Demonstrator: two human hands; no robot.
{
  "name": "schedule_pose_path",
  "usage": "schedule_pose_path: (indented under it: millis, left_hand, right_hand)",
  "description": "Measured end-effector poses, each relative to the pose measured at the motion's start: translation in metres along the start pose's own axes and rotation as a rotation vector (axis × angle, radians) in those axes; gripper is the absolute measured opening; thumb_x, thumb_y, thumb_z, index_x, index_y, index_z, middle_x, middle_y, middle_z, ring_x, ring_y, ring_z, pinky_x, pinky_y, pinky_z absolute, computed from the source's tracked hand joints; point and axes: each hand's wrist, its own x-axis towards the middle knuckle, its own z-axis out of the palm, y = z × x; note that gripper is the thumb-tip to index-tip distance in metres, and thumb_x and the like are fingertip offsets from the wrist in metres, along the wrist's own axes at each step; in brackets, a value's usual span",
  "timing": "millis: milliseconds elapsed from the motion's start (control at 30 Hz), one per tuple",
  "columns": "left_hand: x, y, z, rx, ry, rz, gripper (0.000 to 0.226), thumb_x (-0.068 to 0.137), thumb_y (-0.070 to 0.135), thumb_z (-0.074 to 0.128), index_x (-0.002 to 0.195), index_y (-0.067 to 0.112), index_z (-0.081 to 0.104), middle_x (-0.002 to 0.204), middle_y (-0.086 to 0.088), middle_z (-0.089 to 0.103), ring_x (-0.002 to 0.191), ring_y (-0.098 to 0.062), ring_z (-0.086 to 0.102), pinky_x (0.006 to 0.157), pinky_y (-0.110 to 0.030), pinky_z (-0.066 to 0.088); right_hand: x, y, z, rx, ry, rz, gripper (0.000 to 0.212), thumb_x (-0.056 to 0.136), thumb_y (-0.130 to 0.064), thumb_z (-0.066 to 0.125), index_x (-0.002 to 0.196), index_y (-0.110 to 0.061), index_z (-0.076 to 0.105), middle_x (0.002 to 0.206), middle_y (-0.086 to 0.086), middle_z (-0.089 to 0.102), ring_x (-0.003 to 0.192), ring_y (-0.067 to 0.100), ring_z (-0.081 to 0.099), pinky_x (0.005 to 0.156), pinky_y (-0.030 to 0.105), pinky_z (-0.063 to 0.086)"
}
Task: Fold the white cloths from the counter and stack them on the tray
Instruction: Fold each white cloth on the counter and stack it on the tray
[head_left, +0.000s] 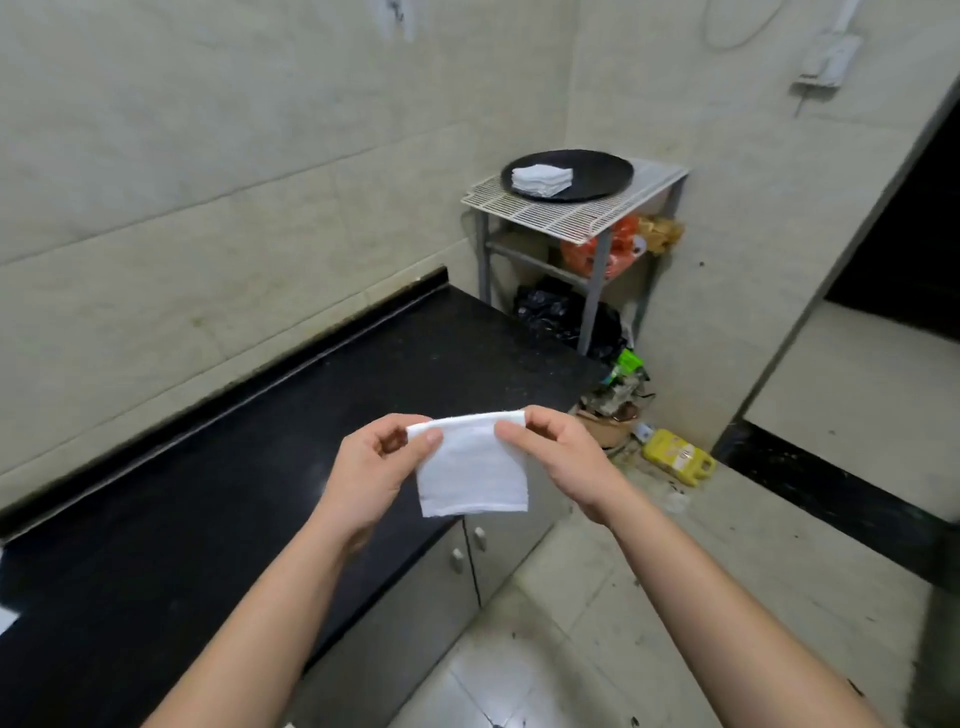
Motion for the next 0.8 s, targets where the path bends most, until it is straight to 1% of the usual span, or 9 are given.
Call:
schedule_pose_path:
  millis: [67, 133, 267, 333, 400, 500, 633, 700, 800]
  left_hand:
    - [0.009, 0.004, 0.050, -0.091, -0.019, -0.031, 0.008, 0.089, 0.012, 0.070, 0.096, 0.012, 0.073, 0.082, 0.004, 0.073, 0.076, -0.006, 0.064, 0.068, -0.019, 0.050]
    - [0.021, 0.005, 0.093, -0.151, -0.053, -0.061, 0.010, 0.089, 0.011, 0.070, 0.098, 0.008, 0.072, 0.086, -0.001, 0.074, 0.079, -0.009, 0.066, 0.071, -0.021, 0.052]
    - [0.055, 0.000, 0.151, -0.236, -0.139, -0.165, 0.019, 0.087, 0.011, 0.071, 0.106, 0.008, 0.069, 0.092, -0.005, 0.074, 0.082, -0.015, 0.067, 0.068, -0.024, 0.055]
    - [0.073, -0.010, 0.171, -0.318, -0.205, -0.275, 0.040, 0.081, 0.014, 0.079, 0.117, 0.010, 0.064, 0.101, -0.008, 0.073, 0.092, -0.022, 0.068, 0.078, -0.036, 0.057]
    - [0.098, -0.024, 0.188, -0.364, -0.268, -0.365, 0.057, 0.075, 0.017, 0.081, 0.127, 0.009, 0.060, 0.115, -0.015, 0.070, 0.106, -0.035, 0.066, 0.096, -0.051, 0.052]
    - [0.138, -0.046, 0.210, -0.390, -0.386, -0.405, 0.059, 0.078, 0.015, 0.078, 0.132, 0.005, 0.056, 0.129, -0.023, 0.062, 0.122, -0.045, 0.056, 0.108, -0.061, 0.040]
    - [0.219, -0.055, 0.250, -0.356, -0.494, -0.389, 0.050, 0.083, 0.015, 0.075, 0.128, 0.000, 0.060, 0.126, -0.021, 0.065, 0.121, -0.039, 0.059, 0.110, -0.054, 0.040]
    - [0.266, -0.047, 0.267, -0.337, -0.505, -0.384, 0.039, 0.090, 0.012, 0.068, 0.126, -0.002, 0.061, 0.123, -0.018, 0.068, 0.118, -0.035, 0.062, 0.105, -0.047, 0.047]
    - [0.324, -0.032, 0.286, -0.326, -0.484, -0.384, 0.034, 0.094, 0.015, 0.061, 0.126, 0.004, 0.063, 0.122, -0.012, 0.069, 0.113, -0.029, 0.066, 0.092, -0.038, 0.056]
  right_hand:
    - [-0.013, 0.008, -0.039, 0.070, 0.020, 0.051, 0.008, 0.094, -0.022, 0.068, 0.089, -0.016, 0.069, 0.081, -0.009, 0.068, 0.074, 0.004, 0.061, 0.068, 0.016, 0.047]
    - [-0.023, 0.022, -0.076, 0.142, 0.065, 0.103, 0.016, 0.092, -0.016, 0.070, 0.107, -0.009, 0.069, 0.100, 0.001, 0.075, 0.089, 0.011, 0.068, 0.077, 0.022, 0.053]
    - [-0.017, 0.042, -0.132, 0.193, 0.203, 0.146, 0.015, 0.093, -0.012, 0.069, 0.108, -0.008, 0.069, 0.100, 0.009, 0.076, 0.086, 0.015, 0.070, 0.074, 0.027, 0.055]
    - [-0.003, 0.044, -0.150, 0.213, 0.257, 0.157, 0.015, 0.094, -0.012, 0.068, 0.108, -0.006, 0.068, 0.101, 0.010, 0.076, 0.086, 0.016, 0.070, 0.075, 0.028, 0.056]
    - [0.018, 0.050, -0.170, 0.210, 0.286, 0.154, 0.016, 0.094, -0.012, 0.067, 0.109, -0.007, 0.068, 0.100, 0.009, 0.076, 0.086, 0.015, 0.069, 0.075, 0.028, 0.056]
    - [0.051, 0.053, -0.195, 0.193, 0.291, 0.151, 0.017, 0.094, -0.011, 0.067, 0.111, -0.006, 0.067, 0.102, 0.009, 0.075, 0.087, 0.015, 0.069, 0.075, 0.028, 0.055]
    - [0.113, 0.057, -0.246, 0.184, 0.330, 0.158, 0.020, 0.095, -0.012, 0.066, 0.114, -0.005, 0.067, 0.107, 0.014, 0.075, 0.092, 0.019, 0.070, 0.084, 0.036, 0.056]
    - [0.151, 0.056, -0.272, 0.194, 0.373, 0.180, 0.020, 0.095, -0.011, 0.065, 0.114, -0.005, 0.067, 0.107, 0.013, 0.075, 0.092, 0.021, 0.070, 0.086, 0.038, 0.056]
    - [0.201, 0.052, -0.305, 0.122, 0.442, 0.213, 0.014, 0.095, -0.011, 0.065, 0.109, -0.010, 0.068, 0.106, 0.012, 0.076, 0.092, 0.022, 0.071, 0.085, 0.040, 0.056]
